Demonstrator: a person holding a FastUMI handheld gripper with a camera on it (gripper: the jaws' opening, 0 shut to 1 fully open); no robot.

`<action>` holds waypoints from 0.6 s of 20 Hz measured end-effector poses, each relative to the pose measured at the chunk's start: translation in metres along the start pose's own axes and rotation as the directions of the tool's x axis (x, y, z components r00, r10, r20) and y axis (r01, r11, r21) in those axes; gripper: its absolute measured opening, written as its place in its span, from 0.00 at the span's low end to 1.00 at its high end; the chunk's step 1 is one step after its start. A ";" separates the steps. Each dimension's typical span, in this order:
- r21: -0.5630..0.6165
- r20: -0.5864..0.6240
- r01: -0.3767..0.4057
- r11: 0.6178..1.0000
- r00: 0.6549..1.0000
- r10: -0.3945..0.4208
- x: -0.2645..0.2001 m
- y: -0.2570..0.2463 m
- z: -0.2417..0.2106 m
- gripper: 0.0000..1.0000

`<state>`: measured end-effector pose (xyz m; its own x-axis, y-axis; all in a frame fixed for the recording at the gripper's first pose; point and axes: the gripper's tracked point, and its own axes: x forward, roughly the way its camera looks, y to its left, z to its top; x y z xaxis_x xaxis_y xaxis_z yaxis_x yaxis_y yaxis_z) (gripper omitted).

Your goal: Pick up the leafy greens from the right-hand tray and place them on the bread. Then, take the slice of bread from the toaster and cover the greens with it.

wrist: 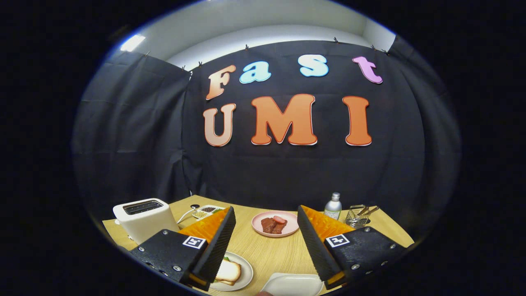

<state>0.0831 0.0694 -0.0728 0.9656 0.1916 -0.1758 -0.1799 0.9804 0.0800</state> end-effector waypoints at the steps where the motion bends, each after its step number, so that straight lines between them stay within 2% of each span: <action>1: -0.011 0.019 0.007 1.000 1.000 -0.007 -0.002 -0.002 0.002 0.91; 12: -0.065 0.156 0.122 0.990 0.981 -0.111 -0.013 -0.013 0.026 0.97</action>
<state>0.0779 0.0529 -0.0462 0.9970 0.0723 -0.0280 -0.0725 0.9974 -0.0059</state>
